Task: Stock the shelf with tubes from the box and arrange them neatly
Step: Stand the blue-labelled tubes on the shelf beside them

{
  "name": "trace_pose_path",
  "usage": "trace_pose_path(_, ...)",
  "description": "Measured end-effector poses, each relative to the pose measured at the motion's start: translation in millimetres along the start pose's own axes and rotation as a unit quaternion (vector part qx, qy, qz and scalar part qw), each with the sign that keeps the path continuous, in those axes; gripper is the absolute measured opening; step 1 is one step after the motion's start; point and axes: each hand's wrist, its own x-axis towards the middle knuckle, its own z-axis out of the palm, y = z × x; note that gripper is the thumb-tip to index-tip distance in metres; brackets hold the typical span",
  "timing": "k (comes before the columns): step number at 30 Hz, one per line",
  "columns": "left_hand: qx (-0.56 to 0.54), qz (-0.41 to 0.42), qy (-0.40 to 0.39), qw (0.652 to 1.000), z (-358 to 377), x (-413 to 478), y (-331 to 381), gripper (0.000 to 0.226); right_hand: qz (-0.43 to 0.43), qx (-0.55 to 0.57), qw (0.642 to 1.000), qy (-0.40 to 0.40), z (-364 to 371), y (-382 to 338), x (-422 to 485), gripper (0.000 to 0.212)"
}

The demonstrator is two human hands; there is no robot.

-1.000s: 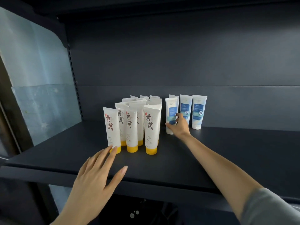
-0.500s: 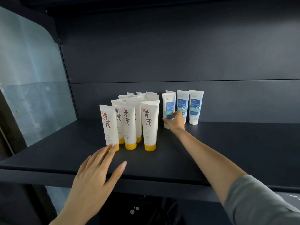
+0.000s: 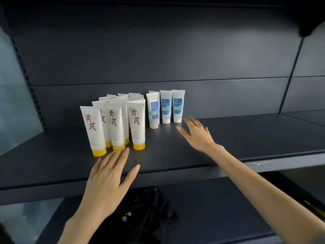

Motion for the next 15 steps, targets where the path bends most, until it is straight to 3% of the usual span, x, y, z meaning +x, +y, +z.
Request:
trace_pose_path(10,-0.036,0.088,-0.03,0.995,23,4,58,0.08,0.127,-0.167,0.976,0.059,-64,83,-177,0.076)
trace_pose_path(15,-0.031,0.151,-0.063,0.986,40,1,106,0.094,0.217,-0.205,0.952,0.075,-85,136,-251,0.085)
